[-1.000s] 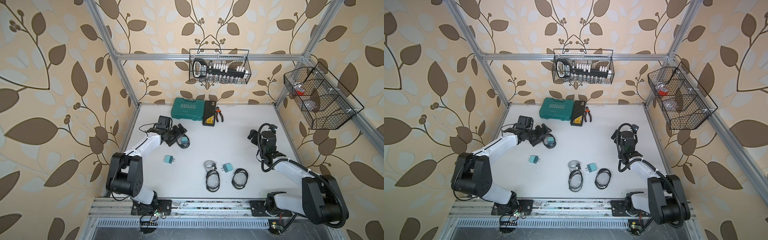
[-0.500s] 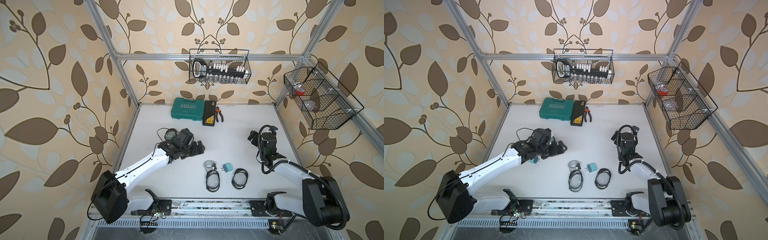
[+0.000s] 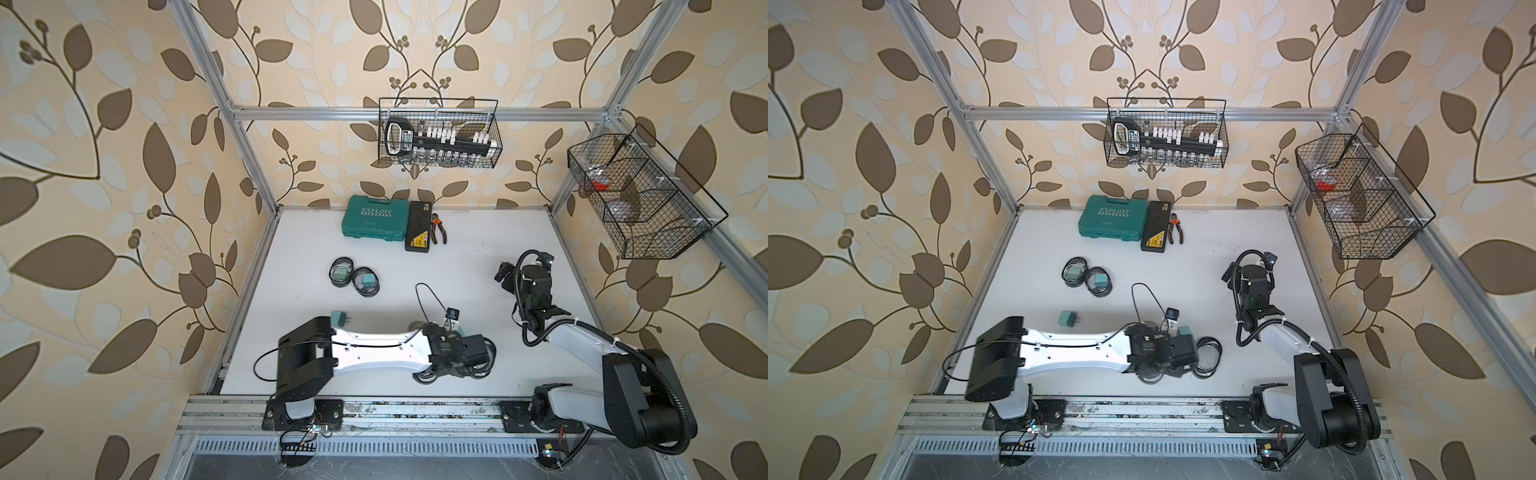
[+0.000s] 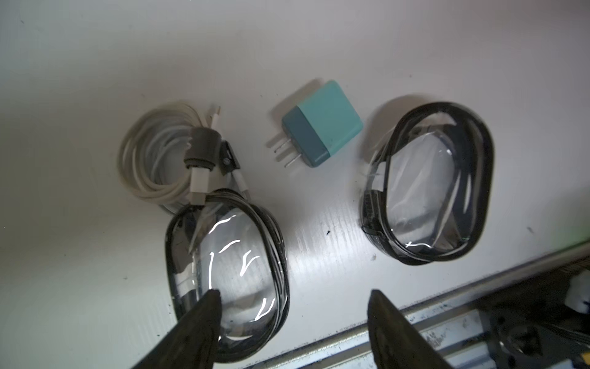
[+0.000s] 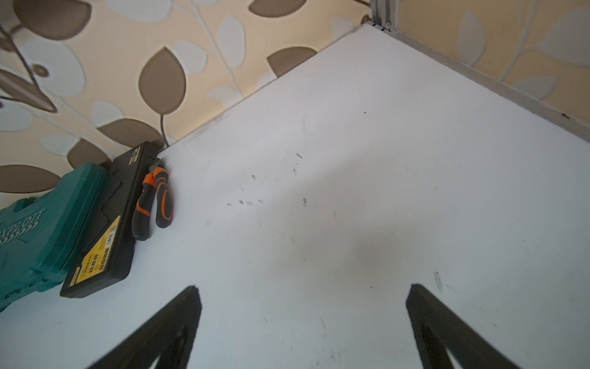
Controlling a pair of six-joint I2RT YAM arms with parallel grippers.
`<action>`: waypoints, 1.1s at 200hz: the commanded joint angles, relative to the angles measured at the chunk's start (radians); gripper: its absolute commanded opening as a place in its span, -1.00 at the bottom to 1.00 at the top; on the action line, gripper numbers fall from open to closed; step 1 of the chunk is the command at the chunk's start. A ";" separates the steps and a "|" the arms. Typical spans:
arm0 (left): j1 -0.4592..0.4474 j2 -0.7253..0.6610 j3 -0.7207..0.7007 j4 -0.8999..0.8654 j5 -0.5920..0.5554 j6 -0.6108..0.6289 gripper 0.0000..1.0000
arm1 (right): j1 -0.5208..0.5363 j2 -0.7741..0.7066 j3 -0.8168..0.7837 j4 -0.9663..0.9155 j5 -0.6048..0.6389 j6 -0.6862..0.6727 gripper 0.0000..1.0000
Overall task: Pack away charging kits
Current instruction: Open the storage bag at the center of the board.
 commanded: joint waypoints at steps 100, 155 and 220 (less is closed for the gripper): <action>0.006 0.207 0.139 -0.286 -0.210 -0.175 0.09 | -0.001 -0.025 -0.004 0.008 -0.020 -0.001 0.99; 0.031 0.203 0.118 -0.265 -0.193 -0.165 -0.31 | -0.001 -0.017 0.002 0.004 -0.023 -0.001 0.99; 0.036 0.185 0.106 -0.267 -0.196 -0.172 -0.75 | -0.001 -0.021 -0.001 0.006 -0.024 0.000 0.99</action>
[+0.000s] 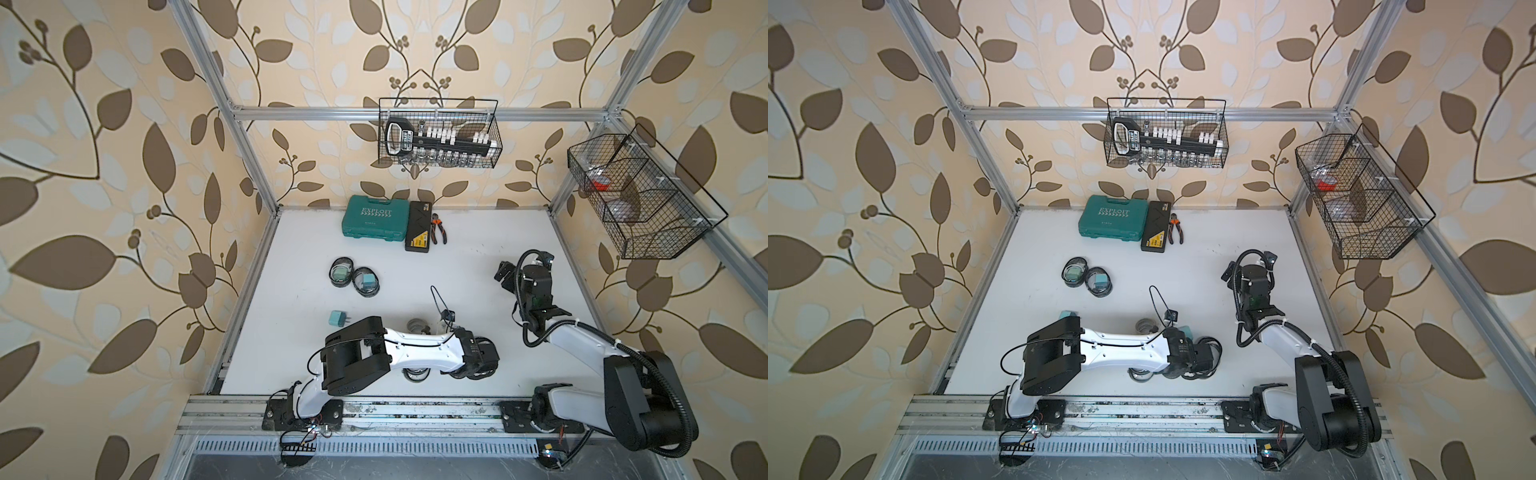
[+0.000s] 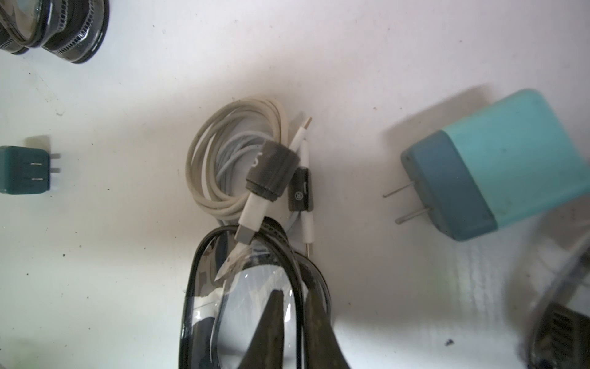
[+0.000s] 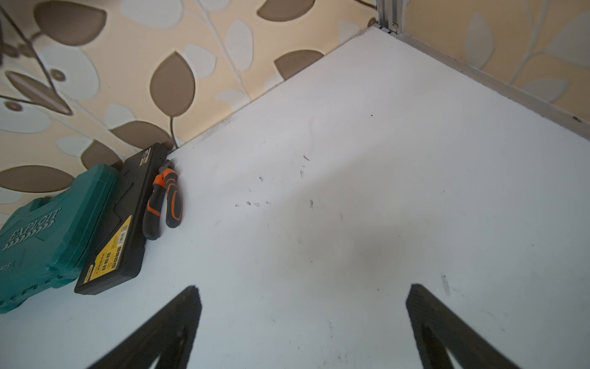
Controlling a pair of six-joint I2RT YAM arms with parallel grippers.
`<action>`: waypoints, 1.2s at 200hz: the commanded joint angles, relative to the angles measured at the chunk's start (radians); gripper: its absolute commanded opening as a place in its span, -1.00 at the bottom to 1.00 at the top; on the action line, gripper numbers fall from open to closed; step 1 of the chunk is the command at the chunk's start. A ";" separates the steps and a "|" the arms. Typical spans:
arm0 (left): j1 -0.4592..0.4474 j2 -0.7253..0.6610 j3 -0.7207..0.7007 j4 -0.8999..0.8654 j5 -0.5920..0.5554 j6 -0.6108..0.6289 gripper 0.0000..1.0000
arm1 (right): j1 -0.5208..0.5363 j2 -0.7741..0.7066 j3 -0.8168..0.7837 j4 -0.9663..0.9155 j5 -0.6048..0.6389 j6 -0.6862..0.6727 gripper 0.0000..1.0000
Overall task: Pack away charging kits
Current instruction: Open the storage bag at the center of the board.
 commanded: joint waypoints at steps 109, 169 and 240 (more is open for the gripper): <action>0.011 -0.105 -0.049 -0.191 -0.084 -0.003 0.12 | -0.001 -0.025 -0.016 0.010 -0.007 0.000 0.99; 0.012 -0.077 -0.061 -0.236 -0.082 0.032 0.16 | -0.001 -0.035 -0.025 0.017 -0.002 0.003 0.99; 0.010 -0.125 -0.126 -0.146 -0.036 0.070 0.75 | -0.001 -0.038 -0.026 0.017 -0.007 0.001 0.99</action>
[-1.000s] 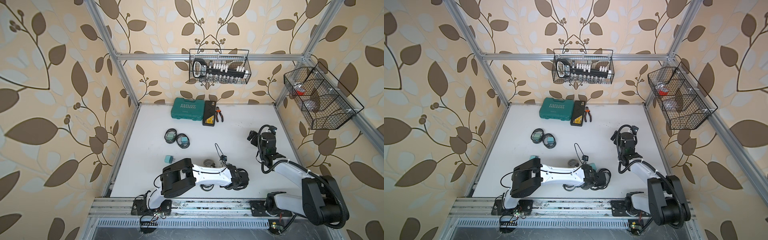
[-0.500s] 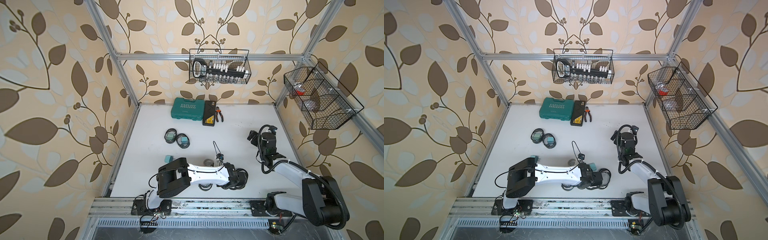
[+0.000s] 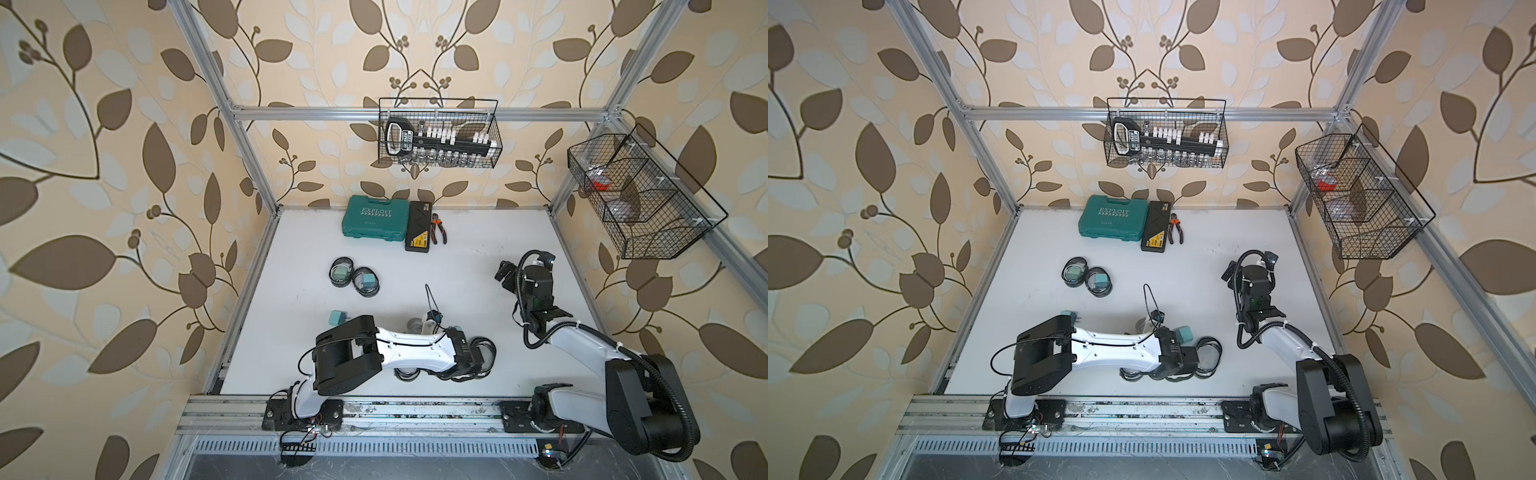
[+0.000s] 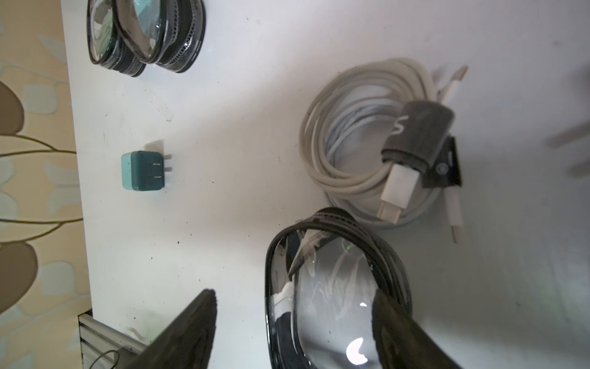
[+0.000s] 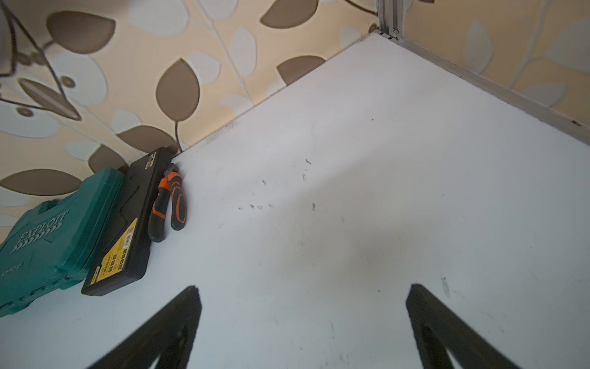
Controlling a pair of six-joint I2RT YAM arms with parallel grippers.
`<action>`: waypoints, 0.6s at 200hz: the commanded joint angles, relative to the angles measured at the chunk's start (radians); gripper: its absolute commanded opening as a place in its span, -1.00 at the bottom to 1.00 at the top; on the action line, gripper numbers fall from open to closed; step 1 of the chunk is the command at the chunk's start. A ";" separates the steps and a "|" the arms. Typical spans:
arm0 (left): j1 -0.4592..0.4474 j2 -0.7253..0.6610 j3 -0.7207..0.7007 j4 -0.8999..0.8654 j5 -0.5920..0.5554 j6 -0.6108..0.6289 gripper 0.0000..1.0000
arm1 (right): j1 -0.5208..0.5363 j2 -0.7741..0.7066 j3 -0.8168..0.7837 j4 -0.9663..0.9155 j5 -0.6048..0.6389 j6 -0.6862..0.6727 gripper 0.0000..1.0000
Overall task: Pack away charging kits
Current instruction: Open the storage bag at the center of the board.
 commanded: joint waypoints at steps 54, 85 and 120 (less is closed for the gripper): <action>-0.011 -0.141 -0.027 0.021 -0.001 0.018 0.82 | -0.001 -0.013 -0.015 0.011 -0.011 0.000 0.99; -0.015 -0.154 -0.027 -0.007 -0.018 -0.013 0.79 | 0.000 -0.004 -0.008 0.007 -0.016 -0.003 0.99; -0.025 -0.129 -0.041 0.053 0.032 0.019 0.79 | -0.001 -0.003 -0.008 0.006 -0.017 -0.004 0.99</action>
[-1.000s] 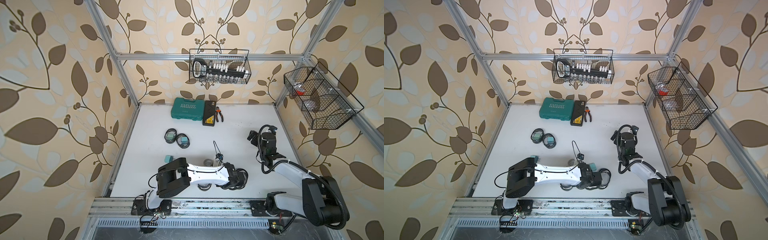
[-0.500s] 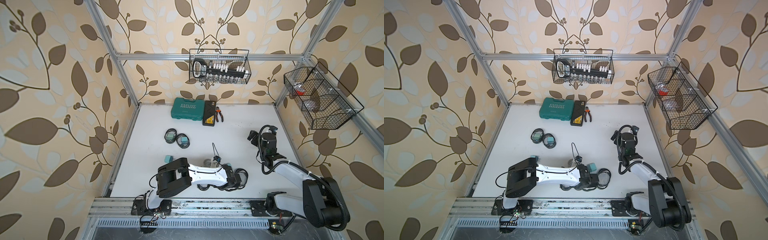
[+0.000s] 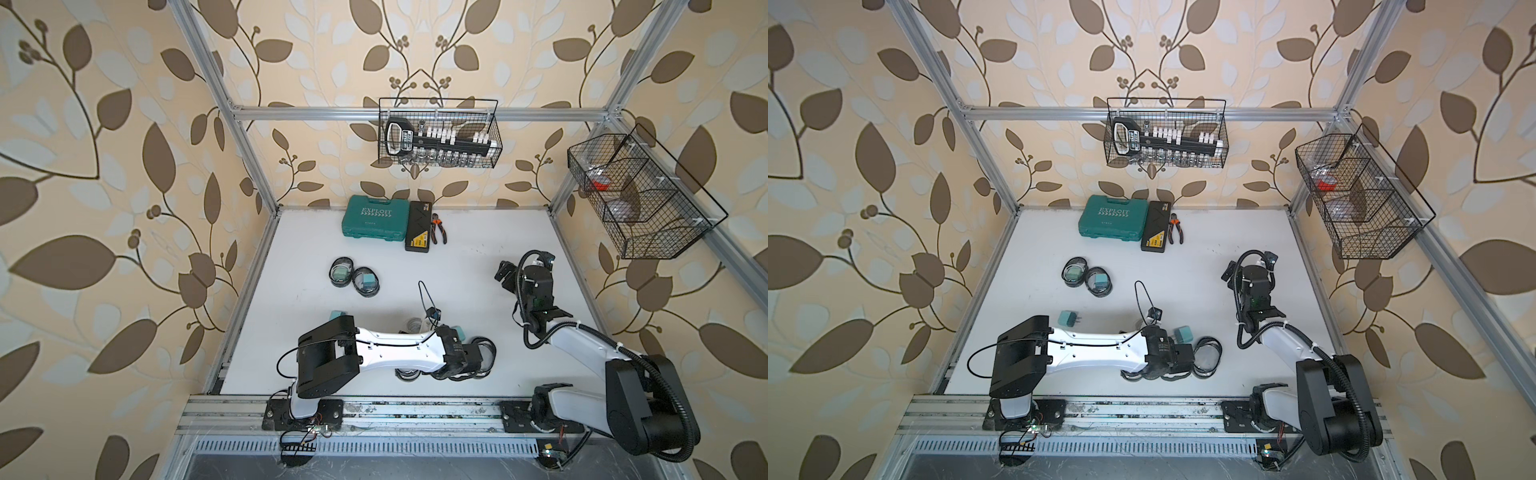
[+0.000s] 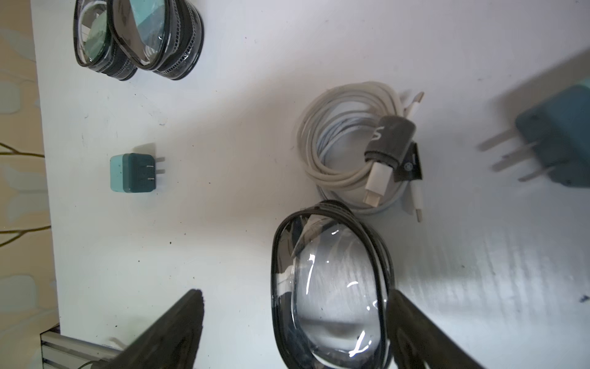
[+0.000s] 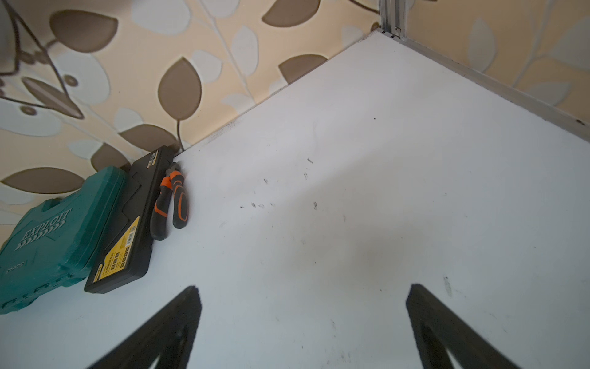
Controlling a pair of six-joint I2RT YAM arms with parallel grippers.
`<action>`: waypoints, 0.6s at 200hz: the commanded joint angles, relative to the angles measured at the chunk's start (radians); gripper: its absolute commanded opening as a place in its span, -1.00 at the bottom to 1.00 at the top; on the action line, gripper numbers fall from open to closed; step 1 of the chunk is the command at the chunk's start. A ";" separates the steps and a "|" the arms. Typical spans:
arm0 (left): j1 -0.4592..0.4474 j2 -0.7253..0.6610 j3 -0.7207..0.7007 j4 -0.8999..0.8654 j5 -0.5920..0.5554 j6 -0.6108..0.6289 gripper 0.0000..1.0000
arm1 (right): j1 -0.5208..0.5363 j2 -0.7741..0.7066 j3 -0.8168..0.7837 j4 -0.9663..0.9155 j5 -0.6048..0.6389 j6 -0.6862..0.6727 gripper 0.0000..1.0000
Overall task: Pack away charging kits
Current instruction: Open the storage bag at the center of the board.
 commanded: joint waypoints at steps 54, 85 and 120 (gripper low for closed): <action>-0.017 0.090 0.017 -0.031 0.015 -0.012 0.82 | -0.001 0.004 0.001 0.004 -0.013 -0.004 0.99; -0.017 0.122 0.031 -0.084 -0.016 -0.041 0.59 | -0.001 0.006 0.000 0.005 -0.014 -0.005 0.99; -0.017 0.128 0.037 -0.098 -0.034 -0.045 0.09 | -0.001 0.009 0.003 0.003 -0.016 -0.006 0.99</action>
